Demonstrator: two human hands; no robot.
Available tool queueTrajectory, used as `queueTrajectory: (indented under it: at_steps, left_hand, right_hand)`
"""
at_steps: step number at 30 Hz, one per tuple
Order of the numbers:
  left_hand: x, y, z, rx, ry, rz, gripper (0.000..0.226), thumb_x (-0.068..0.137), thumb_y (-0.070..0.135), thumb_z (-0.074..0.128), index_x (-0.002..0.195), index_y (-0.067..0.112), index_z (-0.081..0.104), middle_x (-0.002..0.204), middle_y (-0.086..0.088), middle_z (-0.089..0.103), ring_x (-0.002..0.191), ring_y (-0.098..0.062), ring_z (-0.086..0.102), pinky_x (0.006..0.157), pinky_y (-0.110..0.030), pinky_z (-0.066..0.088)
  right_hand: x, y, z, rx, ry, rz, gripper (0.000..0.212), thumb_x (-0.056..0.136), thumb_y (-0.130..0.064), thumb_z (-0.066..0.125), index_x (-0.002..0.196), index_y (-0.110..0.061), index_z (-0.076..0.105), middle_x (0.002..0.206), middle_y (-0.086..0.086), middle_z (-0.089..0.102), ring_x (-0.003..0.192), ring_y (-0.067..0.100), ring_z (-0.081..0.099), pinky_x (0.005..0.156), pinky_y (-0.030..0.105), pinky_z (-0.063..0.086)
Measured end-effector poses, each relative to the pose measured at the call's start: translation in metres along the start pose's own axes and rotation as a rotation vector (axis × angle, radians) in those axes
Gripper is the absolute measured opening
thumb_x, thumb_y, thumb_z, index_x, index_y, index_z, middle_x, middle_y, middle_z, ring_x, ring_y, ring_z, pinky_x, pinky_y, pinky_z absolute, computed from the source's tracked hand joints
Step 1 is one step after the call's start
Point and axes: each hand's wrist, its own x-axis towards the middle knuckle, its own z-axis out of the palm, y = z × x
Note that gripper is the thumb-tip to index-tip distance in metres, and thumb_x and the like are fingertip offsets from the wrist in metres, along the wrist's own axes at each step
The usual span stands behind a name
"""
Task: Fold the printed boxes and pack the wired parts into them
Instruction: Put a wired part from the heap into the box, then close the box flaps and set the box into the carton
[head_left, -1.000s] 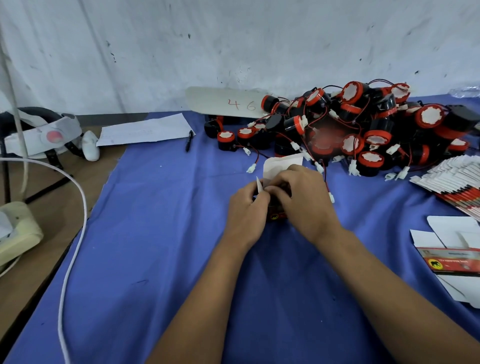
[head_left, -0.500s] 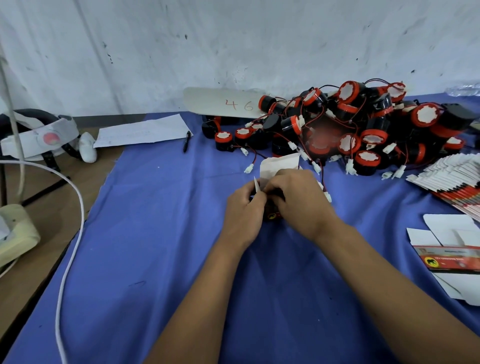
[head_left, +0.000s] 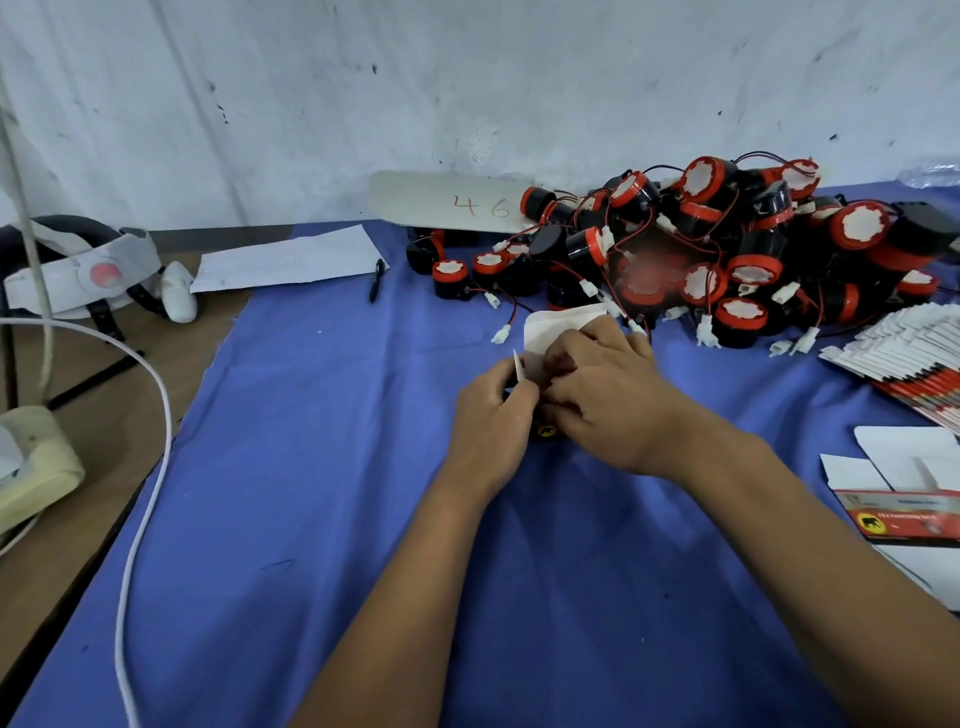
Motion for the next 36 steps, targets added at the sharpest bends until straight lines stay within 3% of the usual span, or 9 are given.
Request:
queueTrajectory:
  at_steps: [4,9,14,19,23,25,30,33,36]
  left_hand:
    - [0.001,-0.002,-0.001,-0.02,-0.03,-0.004,0.028,0.102,0.011,0.049,0.094,0.023,0.072,0.075,0.017,0.066,0.067,0.0,0.056,0.061,-0.014,0.045]
    - [0.003,-0.007,-0.003,0.052,-0.004,0.014,0.026,0.104,0.019,0.05,0.114,0.025,0.073,0.094,0.015,0.072,0.083,-0.001,0.064,0.069,-0.011,0.045]
    - [0.004,-0.012,-0.002,0.276,0.078,0.119,0.045,0.094,0.023,0.072,0.138,0.024,0.062,0.119,0.008,0.062,0.085,-0.007,0.062,0.076,-0.021,0.05]
    - [0.002,-0.01,0.002,0.324,0.237,0.274,0.029,0.082,0.017,0.086,0.102,0.021,0.066,0.11,0.007,0.061,0.074,-0.011,0.064,0.066,-0.02,0.052]
    - [0.0,-0.009,0.002,0.485,0.158,0.41,0.003,0.09,0.019,0.076,0.091,0.016,0.075,0.096,0.007,0.065,0.074,-0.011,0.059,0.066,-0.028,0.051]
    - [0.0,-0.009,0.004,0.509,0.139,0.418,0.015,0.093,0.024,0.069,0.086,0.013,0.075,0.092,0.005,0.065,0.078,-0.011,0.059,0.068,-0.03,0.05]
    - [0.001,-0.008,0.001,0.47,0.115,0.396,0.009,0.088,0.016,0.076,0.08,0.012,0.076,0.083,0.003,0.061,0.071,-0.012,0.058,0.064,-0.025,0.049]
    - [0.001,-0.009,-0.001,0.446,0.063,0.406,0.01,0.081,0.021,0.082,0.078,0.014,0.076,0.082,0.003,0.059,0.07,-0.011,0.058,0.063,-0.016,0.044]
    - [0.003,-0.011,-0.005,0.41,0.025,0.397,0.019,0.073,0.028,0.09,0.08,0.019,0.075,0.084,0.006,0.06,0.072,-0.009,0.058,0.062,-0.012,0.042]
  right_hand:
    - [-0.002,0.003,0.0,-0.045,0.043,-0.009,0.022,0.096,-0.036,0.055,0.103,-0.041,0.075,0.127,-0.006,0.05,0.122,0.022,0.029,0.09,0.035,0.014]
    - [-0.014,0.013,0.017,0.373,0.604,0.209,0.017,0.088,-0.026,0.072,0.104,-0.019,0.071,0.117,-0.002,0.057,0.11,0.023,0.048,0.092,0.033,0.04]
    - [-0.02,0.023,0.034,0.477,0.537,0.188,0.012,0.096,-0.013,0.068,0.103,-0.012,0.078,0.125,0.001,0.059,0.105,0.017,0.058,0.083,0.022,0.047]
    - [-0.021,0.02,0.034,0.483,0.509,0.202,0.031,0.096,-0.008,0.063,0.125,-0.02,0.066,0.111,-0.012,0.072,0.113,0.006,0.057,0.091,0.011,0.045]
    - [-0.024,0.021,0.037,0.58,0.555,0.251,0.017,0.097,-0.007,0.064,0.11,-0.016,0.069,0.102,-0.012,0.073,0.098,0.002,0.067,0.087,0.021,0.055]
    - [-0.023,0.023,0.035,0.701,0.626,0.318,0.018,0.094,-0.01,0.069,0.108,-0.016,0.058,0.099,-0.01,0.071,0.092,0.002,0.069,0.08,0.014,0.053]
    - [-0.014,0.024,0.034,0.772,0.554,0.398,0.044,0.099,-0.031,0.063,0.139,-0.016,0.055,0.103,0.0,0.061,0.087,0.007,0.06,0.072,0.012,0.046]
    - [-0.014,0.024,0.033,0.84,0.555,0.383,0.037,0.098,-0.048,0.054,0.114,-0.019,0.069,0.102,0.0,0.064,0.088,0.006,0.061,0.074,0.019,0.047]
    - [-0.018,0.023,0.033,0.869,0.584,0.358,0.022,0.099,-0.041,0.06,0.093,-0.022,0.067,0.095,-0.005,0.064,0.085,0.001,0.06,0.069,0.012,0.043]
